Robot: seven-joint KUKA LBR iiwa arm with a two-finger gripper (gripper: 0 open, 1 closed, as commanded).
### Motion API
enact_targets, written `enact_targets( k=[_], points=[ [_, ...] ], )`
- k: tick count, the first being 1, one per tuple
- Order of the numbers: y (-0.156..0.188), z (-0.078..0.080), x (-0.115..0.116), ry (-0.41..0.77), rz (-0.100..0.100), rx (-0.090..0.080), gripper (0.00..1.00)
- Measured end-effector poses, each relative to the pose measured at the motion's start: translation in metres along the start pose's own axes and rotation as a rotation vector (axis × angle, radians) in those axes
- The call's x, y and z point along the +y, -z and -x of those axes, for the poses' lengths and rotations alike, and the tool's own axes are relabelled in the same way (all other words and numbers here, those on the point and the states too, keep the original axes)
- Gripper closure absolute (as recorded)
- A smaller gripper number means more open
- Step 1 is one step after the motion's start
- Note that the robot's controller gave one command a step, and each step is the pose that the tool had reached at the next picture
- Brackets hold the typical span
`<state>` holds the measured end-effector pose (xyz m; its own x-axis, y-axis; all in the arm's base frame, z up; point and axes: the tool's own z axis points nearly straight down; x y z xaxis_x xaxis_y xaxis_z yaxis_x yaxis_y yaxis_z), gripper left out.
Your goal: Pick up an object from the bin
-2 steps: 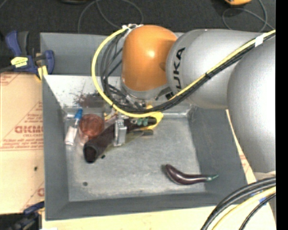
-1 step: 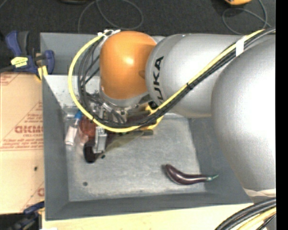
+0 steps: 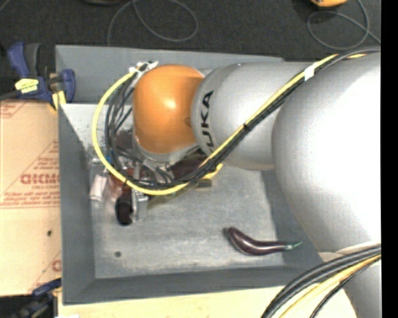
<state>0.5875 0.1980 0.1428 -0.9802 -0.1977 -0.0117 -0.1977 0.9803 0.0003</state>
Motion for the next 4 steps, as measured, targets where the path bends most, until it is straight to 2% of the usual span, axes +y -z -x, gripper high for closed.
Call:
enact_targets(
  k=[1, 2, 3, 4],
  points=[
    [-0.042, -0.011, 0.019, 0.153, 0.001, 0.002, 0.00],
    [-0.047, -0.003, 0.016, 0.329, -0.001, -0.022, 1.00],
    [-0.047, -0.003, 0.016, 0.328, 0.000, -0.022, 1.00],
    [-0.004, -0.013, 0.015, 0.327, 0.000, -0.006, 1.00]
  ],
)
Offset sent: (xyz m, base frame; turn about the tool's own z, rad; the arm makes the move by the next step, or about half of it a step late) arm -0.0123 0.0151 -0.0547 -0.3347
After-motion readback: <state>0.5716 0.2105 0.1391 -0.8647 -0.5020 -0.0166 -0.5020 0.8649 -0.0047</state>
